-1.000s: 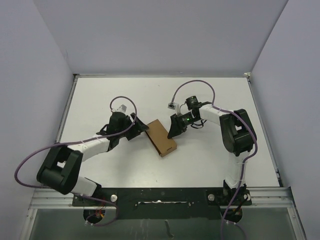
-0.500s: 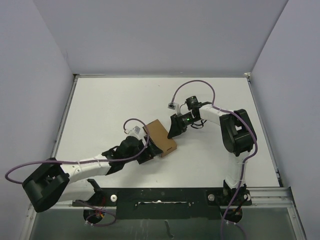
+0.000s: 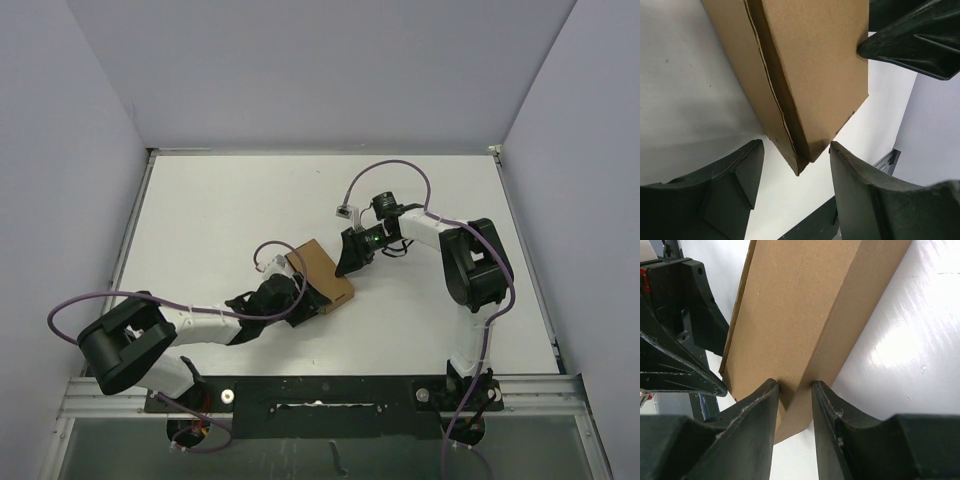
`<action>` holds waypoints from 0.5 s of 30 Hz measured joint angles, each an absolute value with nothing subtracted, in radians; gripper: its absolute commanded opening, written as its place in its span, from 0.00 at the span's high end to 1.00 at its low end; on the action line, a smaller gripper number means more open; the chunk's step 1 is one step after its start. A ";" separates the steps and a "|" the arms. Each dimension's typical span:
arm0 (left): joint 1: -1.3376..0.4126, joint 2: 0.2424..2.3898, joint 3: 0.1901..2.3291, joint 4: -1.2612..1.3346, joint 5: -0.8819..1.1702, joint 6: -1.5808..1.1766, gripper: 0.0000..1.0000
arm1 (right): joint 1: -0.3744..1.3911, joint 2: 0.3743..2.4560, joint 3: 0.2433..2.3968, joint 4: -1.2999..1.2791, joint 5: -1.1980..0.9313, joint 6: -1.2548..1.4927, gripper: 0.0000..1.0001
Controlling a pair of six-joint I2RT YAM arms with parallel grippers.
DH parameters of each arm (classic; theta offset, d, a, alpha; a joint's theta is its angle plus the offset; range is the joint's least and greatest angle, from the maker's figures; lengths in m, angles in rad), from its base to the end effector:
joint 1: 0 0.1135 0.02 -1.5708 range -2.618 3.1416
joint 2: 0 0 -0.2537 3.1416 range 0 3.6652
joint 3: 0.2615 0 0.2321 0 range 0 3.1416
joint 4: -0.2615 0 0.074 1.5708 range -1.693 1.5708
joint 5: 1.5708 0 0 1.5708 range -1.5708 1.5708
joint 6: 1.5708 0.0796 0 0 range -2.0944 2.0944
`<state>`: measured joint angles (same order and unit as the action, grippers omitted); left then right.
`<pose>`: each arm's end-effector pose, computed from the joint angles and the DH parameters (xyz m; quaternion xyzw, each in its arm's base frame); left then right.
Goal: Fold the paper box
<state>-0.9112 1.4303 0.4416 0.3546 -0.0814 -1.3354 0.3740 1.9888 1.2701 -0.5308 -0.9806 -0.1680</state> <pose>0.1775 -0.2184 0.1196 -0.2056 0.8677 -0.3909 0.2279 0.3190 0.1962 0.1307 -0.3057 0.8189 0.4769 0.0926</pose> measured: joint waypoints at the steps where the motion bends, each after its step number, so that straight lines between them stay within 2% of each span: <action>1: -0.914 1.432 0.444 0.357 -0.083 -1.340 0.48 | 0.374 1.989 1.270 -0.530 -0.981 -0.168 0.68; 4: -0.916 1.434 0.445 0.358 -0.093 -1.351 0.53 | 0.374 1.989 1.270 -0.530 -0.980 -0.168 0.68; 7: -0.916 1.434 0.449 0.356 -0.101 -1.357 0.55 | 0.374 1.989 1.270 -0.530 -0.980 -0.168 0.69; 13: -0.920 1.434 0.459 0.345 -0.105 -1.374 0.71 | 0.375 1.989 1.270 -0.529 -0.980 -0.168 0.69; 15: -0.921 1.434 0.461 0.346 -0.104 -1.383 0.79 | 0.376 1.989 1.270 -0.528 -0.980 -0.168 0.69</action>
<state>-0.9207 1.4342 0.4606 0.3462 -0.1043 -1.3834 0.3759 1.9888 1.2697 -0.5282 -0.9798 -0.1677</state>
